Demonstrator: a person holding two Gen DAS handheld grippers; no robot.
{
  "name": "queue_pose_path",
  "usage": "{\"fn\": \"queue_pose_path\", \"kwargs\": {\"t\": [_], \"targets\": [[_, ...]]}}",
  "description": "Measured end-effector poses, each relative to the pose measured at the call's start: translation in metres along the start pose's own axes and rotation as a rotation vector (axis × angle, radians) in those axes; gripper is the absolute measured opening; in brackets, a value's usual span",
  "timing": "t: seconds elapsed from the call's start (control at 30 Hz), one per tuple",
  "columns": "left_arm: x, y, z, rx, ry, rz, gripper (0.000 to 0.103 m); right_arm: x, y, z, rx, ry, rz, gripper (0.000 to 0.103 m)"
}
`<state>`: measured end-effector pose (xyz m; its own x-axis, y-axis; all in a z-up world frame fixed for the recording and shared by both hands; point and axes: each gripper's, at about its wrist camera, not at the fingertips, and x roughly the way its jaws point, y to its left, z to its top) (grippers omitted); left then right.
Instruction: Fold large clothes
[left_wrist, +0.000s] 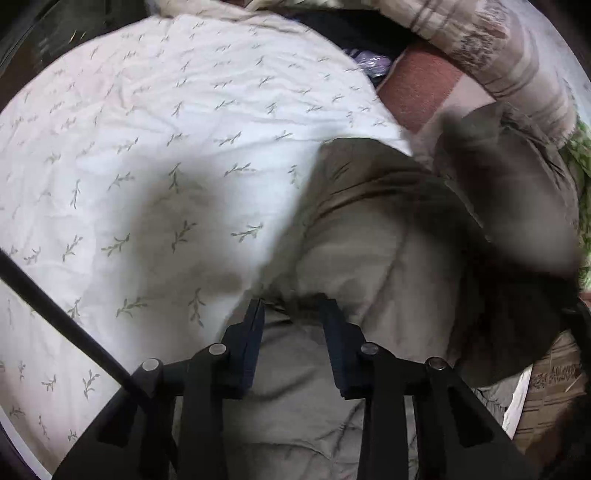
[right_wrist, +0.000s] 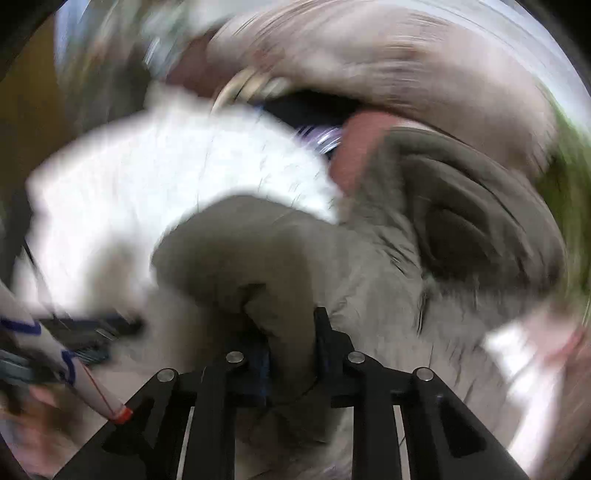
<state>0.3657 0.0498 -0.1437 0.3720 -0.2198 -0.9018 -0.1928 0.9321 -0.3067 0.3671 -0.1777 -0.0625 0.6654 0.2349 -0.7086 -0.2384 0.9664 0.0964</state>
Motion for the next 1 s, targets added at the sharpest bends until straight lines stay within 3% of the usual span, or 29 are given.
{"fn": "queue_pose_path", "kwargs": {"t": [0.07, 0.13, 0.17, 0.2, 0.27, 0.37, 0.53, 0.67, 0.73, 0.77, 0.8, 0.83, 0.9, 1.0], "targets": [[-0.007, -0.013, -0.005, 0.040, -0.013, -0.048, 0.034, -0.035, -0.037, -0.020, 0.185, -0.084, 0.033, 0.022], [-0.010, -0.028, -0.015, 0.087, -0.014, -0.067, 0.053, -0.051, -0.078, -0.053, 0.358, -0.124, 0.055, 0.024], [-0.009, -0.035, -0.019, 0.110, -0.009, -0.079, 0.062, -0.051, -0.091, -0.067, 0.398, -0.116, 0.071, 0.041], [-0.006, -0.041, -0.023, 0.129, -0.006, -0.091, 0.062, -0.050, -0.104, -0.084, 0.423, -0.094, 0.063, 0.061], [0.001, -0.050, -0.031, 0.166, 0.006, -0.086, 0.062, -0.054, -0.124, -0.112, 0.460, -0.093, 0.001, 0.070], [0.007, -0.053, -0.037, 0.168, 0.027, -0.088, 0.062, -0.061, -0.147, -0.142, 0.553, -0.129, 0.074, 0.085], [0.017, -0.037, -0.027, 0.076, 0.026, -0.119, 0.062, -0.046, -0.193, -0.175, 0.780, -0.119, 0.165, 0.086], [0.019, -0.025, -0.017, 0.006, 0.006, -0.107, 0.062, -0.040, -0.221, -0.176, 0.856, -0.086, 0.147, 0.084], [0.030, -0.027, -0.014, 0.024, 0.000, -0.033, 0.062, -0.030, -0.231, -0.176, 0.838, -0.036, 0.077, 0.067], [0.037, -0.030, -0.014, 0.040, 0.009, -0.015, 0.062, -0.026, -0.232, -0.179, 0.838, -0.024, 0.079, 0.044], [0.047, -0.033, -0.013, 0.072, 0.010, 0.016, 0.062, -0.019, -0.234, -0.180, 0.841, -0.009, 0.105, 0.031], [0.047, -0.033, -0.013, 0.077, -0.006, 0.026, 0.062, -0.018, -0.232, -0.182, 0.851, -0.001, 0.105, 0.025], [0.039, -0.036, -0.012, 0.085, -0.050, 0.044, 0.052, -0.030, -0.225, -0.178, 0.838, -0.012, 0.095, 0.021], [0.037, -0.038, -0.010, 0.109, -0.077, 0.069, 0.052, -0.052, -0.207, -0.168, 0.751, -0.042, 0.027, 0.020]]}}
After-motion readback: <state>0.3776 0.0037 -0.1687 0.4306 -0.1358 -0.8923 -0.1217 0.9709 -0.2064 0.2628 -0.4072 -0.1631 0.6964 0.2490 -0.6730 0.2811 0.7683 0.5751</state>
